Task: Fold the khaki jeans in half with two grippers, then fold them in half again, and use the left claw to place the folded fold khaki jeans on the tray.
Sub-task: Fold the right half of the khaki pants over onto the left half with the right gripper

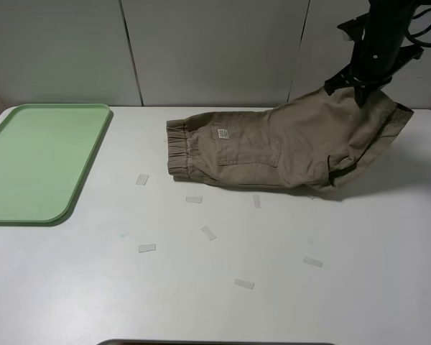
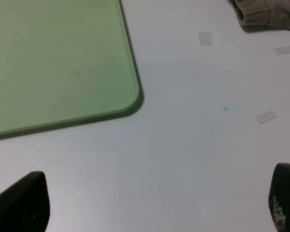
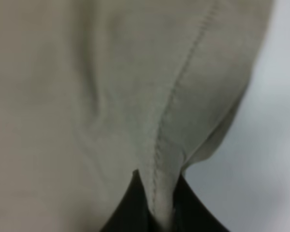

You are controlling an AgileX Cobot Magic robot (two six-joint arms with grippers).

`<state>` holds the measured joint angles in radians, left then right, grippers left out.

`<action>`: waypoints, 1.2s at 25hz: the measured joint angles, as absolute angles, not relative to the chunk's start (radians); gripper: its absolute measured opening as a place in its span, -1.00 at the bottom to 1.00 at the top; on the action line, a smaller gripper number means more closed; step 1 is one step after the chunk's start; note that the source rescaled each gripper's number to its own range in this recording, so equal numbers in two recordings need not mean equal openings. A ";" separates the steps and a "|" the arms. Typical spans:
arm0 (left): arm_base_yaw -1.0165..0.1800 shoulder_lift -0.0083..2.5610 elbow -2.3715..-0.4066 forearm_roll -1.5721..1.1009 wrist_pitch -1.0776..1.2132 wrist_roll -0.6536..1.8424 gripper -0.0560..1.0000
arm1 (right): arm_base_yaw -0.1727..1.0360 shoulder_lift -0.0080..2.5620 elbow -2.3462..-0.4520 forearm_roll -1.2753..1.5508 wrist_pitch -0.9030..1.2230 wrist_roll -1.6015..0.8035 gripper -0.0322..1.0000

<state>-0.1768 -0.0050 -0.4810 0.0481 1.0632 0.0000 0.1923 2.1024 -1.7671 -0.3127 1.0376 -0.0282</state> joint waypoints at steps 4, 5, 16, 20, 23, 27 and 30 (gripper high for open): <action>-0.177 -0.005 -0.481 0.048 1.063 0.000 0.78 | 0.301 2.097 -1.767 -0.239 1.028 -0.023 -0.87; -0.177 -0.005 -0.481 0.048 1.063 0.000 0.78 | 0.323 2.097 -1.767 -0.220 1.019 -0.023 -0.87; -0.177 -0.005 -0.481 0.048 1.063 0.000 0.78 | 0.542 2.097 -1.767 0.014 0.885 -0.023 -0.87; -0.177 -0.005 -0.481 0.048 1.063 0.000 0.78 | 0.585 2.099 -1.767 0.085 0.857 0.013 -0.87; -0.177 -0.005 -0.481 0.048 1.063 0.000 0.78 | 0.595 2.107 -1.767 0.126 0.850 0.048 -0.87; -0.177 -0.005 -0.481 0.048 1.063 0.000 0.78 | 0.614 2.139 -1.766 0.172 0.821 0.063 -0.64; -0.177 -0.005 -0.481 0.048 1.063 0.000 0.78 | 0.628 2.140 -1.766 0.176 0.746 -0.017 0.36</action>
<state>-0.1768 -0.0050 -0.4810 0.0481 1.0632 0.0000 0.6281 2.1402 -1.7659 0.1765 0.7458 -0.0167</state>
